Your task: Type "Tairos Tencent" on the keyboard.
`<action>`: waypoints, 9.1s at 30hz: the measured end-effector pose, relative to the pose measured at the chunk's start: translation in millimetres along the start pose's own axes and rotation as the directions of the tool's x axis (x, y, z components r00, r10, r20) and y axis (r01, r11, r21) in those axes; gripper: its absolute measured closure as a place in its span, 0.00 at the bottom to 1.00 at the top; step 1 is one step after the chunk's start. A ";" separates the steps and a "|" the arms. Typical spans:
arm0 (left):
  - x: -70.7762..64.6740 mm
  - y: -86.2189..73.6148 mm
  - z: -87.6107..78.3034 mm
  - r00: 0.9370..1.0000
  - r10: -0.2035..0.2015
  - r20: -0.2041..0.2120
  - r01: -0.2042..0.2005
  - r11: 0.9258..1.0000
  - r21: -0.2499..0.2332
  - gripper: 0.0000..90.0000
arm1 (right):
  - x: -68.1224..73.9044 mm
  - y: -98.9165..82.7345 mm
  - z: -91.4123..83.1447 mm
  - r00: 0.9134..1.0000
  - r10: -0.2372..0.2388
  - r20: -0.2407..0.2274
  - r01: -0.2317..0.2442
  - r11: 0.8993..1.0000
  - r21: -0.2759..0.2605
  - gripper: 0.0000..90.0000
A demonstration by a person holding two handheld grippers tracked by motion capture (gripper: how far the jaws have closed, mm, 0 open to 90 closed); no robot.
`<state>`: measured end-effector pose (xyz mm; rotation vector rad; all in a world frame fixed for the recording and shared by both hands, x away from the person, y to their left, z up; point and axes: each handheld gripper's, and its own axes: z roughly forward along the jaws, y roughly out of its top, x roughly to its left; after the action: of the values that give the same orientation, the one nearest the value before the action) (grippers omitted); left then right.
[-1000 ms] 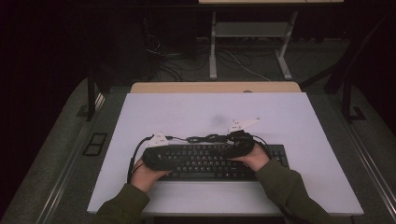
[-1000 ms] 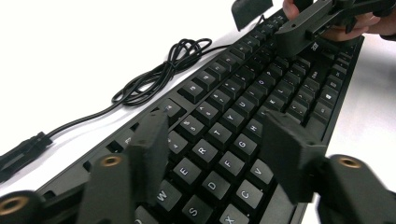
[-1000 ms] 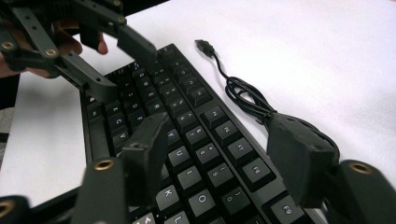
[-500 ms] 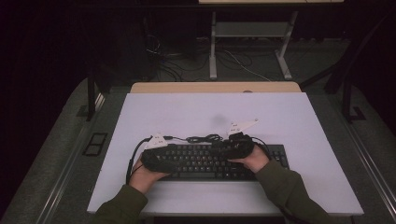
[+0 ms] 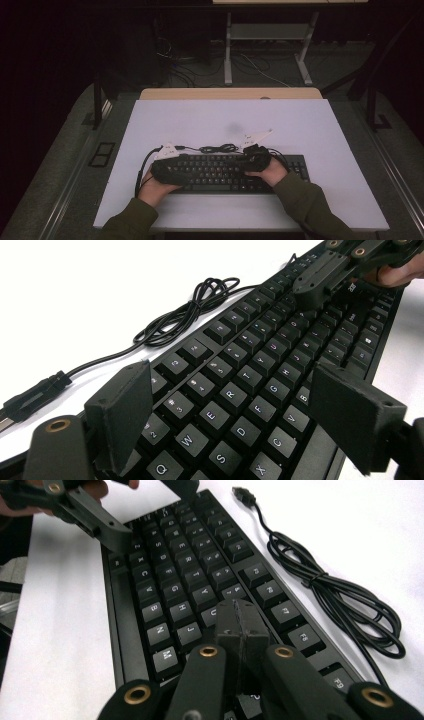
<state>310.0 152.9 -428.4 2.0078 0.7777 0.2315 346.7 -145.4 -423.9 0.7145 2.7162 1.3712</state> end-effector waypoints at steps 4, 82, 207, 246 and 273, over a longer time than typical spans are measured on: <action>0.1 -0.2 0.1 1.000 -0.003 0.000 0.003 1.000 0.000 0.19 | -0.7 -1.4 2.1 1.000 -0.002 0.004 0.002 1.000 0.019 0.99; 1.2 -8.4 -12.5 0.999 0.036 0.025 -0.038 0.996 0.087 0.96 | -10.6 -4.9 1.2 0.994 0.078 0.076 -0.070 0.992 -0.104 0.28; -17.1 2.8 6.5 0.990 0.018 0.138 -0.022 0.999 0.024 0.43 | -8.0 -9.2 -23.0 0.996 0.069 0.050 -0.061 0.986 -0.154 0.22; -8.7 24.1 24.9 0.998 -0.002 0.066 0.003 1.000 -0.007 0.17 | 5.8 -41.6 -56.9 1.000 0.009 0.003 -0.009 0.999 -0.045 0.99; -12.3 19.1 33.5 0.999 0.016 0.036 -0.017 1.000 0.025 0.32 | 8.2 -55.8 -44.4 0.999 -0.032 0.016 0.031 0.996 0.087 0.99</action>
<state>323.8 114.8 -429.1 2.0370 0.7450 0.1957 308.1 -204.3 -437.8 0.6819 2.7758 1.2420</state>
